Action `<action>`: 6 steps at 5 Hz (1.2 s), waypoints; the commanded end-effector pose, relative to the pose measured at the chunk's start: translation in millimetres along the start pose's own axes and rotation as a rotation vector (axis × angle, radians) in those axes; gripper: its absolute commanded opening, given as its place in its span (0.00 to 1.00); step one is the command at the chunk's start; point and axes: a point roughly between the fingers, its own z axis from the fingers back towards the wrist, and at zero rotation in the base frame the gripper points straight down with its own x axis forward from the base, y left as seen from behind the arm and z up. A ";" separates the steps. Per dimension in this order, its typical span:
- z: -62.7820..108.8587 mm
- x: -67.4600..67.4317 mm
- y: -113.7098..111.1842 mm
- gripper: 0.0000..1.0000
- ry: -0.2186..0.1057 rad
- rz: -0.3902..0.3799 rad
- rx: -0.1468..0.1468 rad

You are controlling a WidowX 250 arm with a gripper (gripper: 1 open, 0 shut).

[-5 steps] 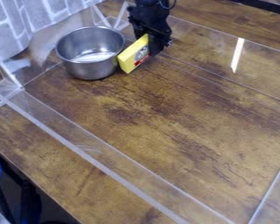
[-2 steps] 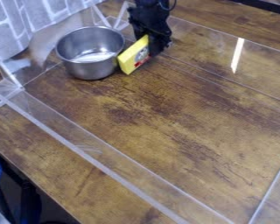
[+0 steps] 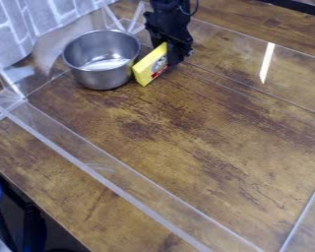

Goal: Move the yellow butter to the left side of the table

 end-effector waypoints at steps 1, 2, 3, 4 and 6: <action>20.9 10.0 15.5 0.00 -0.058 0.017 0.033; 19.3 10.4 16.3 0.00 -0.058 0.016 0.032; 18.4 9.0 16.6 0.00 -0.058 0.015 0.032; 17.5 7.5 16.8 0.00 -0.057 0.014 0.032; 15.2 2.8 17.1 0.00 -0.057 0.012 0.032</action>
